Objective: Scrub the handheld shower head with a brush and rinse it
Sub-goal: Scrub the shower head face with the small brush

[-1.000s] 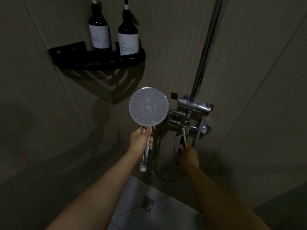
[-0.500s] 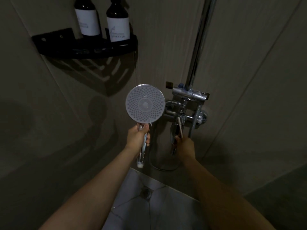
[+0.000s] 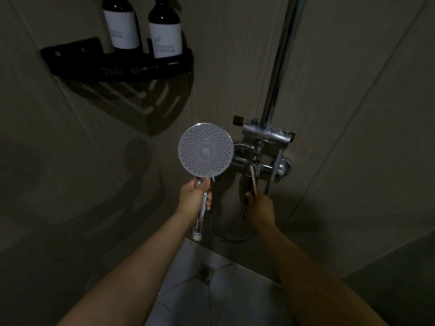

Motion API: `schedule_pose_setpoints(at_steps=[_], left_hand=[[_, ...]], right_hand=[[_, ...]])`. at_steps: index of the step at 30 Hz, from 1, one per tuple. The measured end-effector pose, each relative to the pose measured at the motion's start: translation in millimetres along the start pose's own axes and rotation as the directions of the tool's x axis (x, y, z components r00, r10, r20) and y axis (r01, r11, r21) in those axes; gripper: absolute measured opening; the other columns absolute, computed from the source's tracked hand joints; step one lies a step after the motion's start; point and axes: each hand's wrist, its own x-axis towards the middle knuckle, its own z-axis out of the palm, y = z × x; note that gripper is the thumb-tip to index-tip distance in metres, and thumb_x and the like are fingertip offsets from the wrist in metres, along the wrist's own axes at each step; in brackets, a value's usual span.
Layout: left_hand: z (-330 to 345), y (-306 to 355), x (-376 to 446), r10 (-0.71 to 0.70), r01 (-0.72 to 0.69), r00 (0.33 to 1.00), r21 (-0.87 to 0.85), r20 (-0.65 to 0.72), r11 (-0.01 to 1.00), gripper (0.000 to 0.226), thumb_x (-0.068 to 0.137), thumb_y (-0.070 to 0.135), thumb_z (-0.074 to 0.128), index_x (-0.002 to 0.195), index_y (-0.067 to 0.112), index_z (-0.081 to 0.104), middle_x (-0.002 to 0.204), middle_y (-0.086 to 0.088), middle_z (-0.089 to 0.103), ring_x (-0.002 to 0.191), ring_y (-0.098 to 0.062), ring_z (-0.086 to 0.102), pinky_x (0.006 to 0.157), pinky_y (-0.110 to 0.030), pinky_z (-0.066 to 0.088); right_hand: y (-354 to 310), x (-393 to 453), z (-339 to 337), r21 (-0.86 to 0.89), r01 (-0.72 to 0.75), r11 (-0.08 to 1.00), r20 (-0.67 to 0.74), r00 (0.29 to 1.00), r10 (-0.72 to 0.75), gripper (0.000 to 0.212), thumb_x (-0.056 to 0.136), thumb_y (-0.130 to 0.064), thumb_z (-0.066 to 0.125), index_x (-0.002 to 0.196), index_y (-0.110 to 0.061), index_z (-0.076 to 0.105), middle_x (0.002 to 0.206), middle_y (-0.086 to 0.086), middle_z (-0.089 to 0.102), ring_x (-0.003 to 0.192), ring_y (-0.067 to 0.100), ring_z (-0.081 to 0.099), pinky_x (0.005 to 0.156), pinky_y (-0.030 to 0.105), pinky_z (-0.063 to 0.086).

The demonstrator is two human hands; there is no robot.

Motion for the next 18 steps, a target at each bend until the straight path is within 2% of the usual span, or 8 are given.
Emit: schedule_pose_setpoints(at_steps=[6, 9, 12, 13, 15, 18], left_hand=[[-1, 1, -1, 0.007, -0.007, 1.0, 0.012, 0.0, 1.0, 0.023, 0.094, 0.012, 0.049, 0.071, 0.011, 0.045, 0.046, -0.005, 0.043, 0.03, -0.008, 0.039, 0.033, -0.016, 0.033], [-1, 1, 0, 0.004, -0.003, 1.0, 0.018, -0.004, 1.0, 0.024, 0.094, 0.012, 0.049, 0.071, 0.011, 0.045, 0.047, -0.005, 0.042, 0.029, -0.008, 0.039, 0.033, -0.016, 0.033], [-1, 1, 0, 0.002, -0.002, 1.0, 0.018, -0.006, 1.0, 0.023, 0.094, 0.013, 0.05, 0.071, 0.012, 0.046, 0.048, -0.006, 0.043, 0.03, -0.009, 0.039, 0.033, -0.017, 0.033], [-2, 1, 0, 0.001, -0.001, 1.0, 0.018, -0.004, 1.0, 0.023, 0.094, 0.013, 0.05, 0.071, 0.011, 0.045, 0.048, -0.006, 0.043, 0.03, -0.009, 0.039, 0.033, -0.017, 0.034], [-3, 1, 0, -0.001, 0.0, 1.0, 0.022, 0.001, 1.0, 0.023, 0.094, 0.013, 0.049, 0.071, 0.011, 0.045, 0.048, -0.006, 0.043, 0.031, -0.008, 0.039, 0.034, -0.017, 0.034], [-5, -1, 0, -0.001, 0.001, 1.0, 0.027, 0.004, 1.0, 0.024, 0.094, 0.014, 0.049, 0.071, 0.012, 0.045, 0.05, -0.007, 0.042, 0.031, -0.007, 0.039, 0.034, -0.017, 0.034]], right_hand=[[-1, -1, 0, 0.017, 0.003, 1.0, 0.001, 1.0, -0.003, 0.025, 0.096, -0.006, 0.043, 0.106, 0.011, 0.058, 0.101, 0.037, 0.063, 0.078, 0.038, 0.064, 0.03, 0.006, 0.032], [-2, -2, 0, 0.037, -0.009, 0.999, 0.005, 1.0, 0.009, 0.026, 0.096, -0.006, 0.043, 0.105, 0.012, 0.058, 0.101, 0.036, 0.063, 0.083, 0.042, 0.064, 0.03, 0.005, 0.031], [-3, -3, 0, 0.04, 0.006, 0.999, -0.01, 1.0, -0.006, 0.025, 0.096, -0.008, 0.043, 0.107, 0.008, 0.06, 0.099, 0.033, 0.065, 0.078, 0.037, 0.065, 0.033, 0.005, 0.034], [-1, -5, 0, 0.038, 0.012, 0.999, -0.021, 1.0, -0.011, 0.026, 0.097, -0.01, 0.043, 0.108, 0.005, 0.06, 0.099, 0.031, 0.066, 0.079, 0.036, 0.065, 0.038, 0.006, 0.037], [11, -6, -1, 0.009, 0.022, 1.0, -0.046, 0.999, -0.021, 0.029, 0.097, -0.017, 0.043, 0.113, 0.0, 0.06, 0.1, 0.027, 0.067, 0.084, 0.035, 0.065, 0.06, 0.023, 0.048], [48, -10, -12, -0.113, -0.061, 0.992, -0.047, 0.997, 0.056, 0.032, 0.097, -0.025, 0.041, 0.11, -0.003, 0.059, 0.105, 0.024, 0.065, 0.095, 0.037, 0.063, 0.078, 0.036, 0.048]])
